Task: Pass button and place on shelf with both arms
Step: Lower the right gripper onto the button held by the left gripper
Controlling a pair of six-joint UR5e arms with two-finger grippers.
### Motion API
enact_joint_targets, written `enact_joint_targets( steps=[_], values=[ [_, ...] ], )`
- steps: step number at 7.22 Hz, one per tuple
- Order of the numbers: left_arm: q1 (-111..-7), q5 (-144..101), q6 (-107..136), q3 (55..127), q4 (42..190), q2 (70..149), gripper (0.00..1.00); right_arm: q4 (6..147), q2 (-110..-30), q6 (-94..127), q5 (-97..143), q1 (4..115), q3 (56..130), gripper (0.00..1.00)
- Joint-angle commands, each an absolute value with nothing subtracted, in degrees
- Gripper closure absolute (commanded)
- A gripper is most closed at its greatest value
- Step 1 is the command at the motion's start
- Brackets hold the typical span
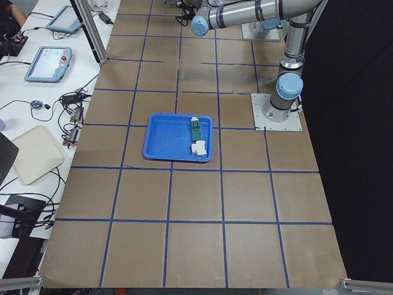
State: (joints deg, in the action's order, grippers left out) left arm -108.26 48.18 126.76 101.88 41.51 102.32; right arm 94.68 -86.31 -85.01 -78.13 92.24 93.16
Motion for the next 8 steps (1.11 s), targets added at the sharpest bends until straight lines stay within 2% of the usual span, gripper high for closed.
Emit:
enact_joint_targets(
  steps=[1,2,3,5,6,7,8],
  values=[
    [-108.4,48.3,126.8,102.1,41.5,102.0,1.00,94.7,-86.6,-84.9,-78.2,92.5,92.8,0.69],
    [-108.3,48.3,126.8,102.1,41.5,101.9,1.00,94.7,-86.6,-85.3,-78.1,92.5,92.5,0.88],
    [-108.4,48.3,126.8,102.0,41.4,101.9,1.00,94.7,-86.5,-85.5,-78.1,92.5,92.5,1.00],
    [-108.3,48.3,126.8,101.6,41.3,101.9,1.00,94.9,-86.6,-85.5,-78.1,92.5,92.4,1.00],
    [-108.3,48.3,128.6,101.3,41.3,101.7,0.57,95.0,-86.5,-85.5,-78.1,92.5,92.5,1.00],
    [-108.3,48.3,129.5,101.2,41.2,101.5,0.23,95.0,-86.5,-85.5,-78.0,92.5,92.5,1.00],
    [-108.3,48.4,129.6,101.2,41.3,100.9,0.11,95.0,-86.5,-85.6,-78.1,92.5,92.5,1.00]
  ],
)
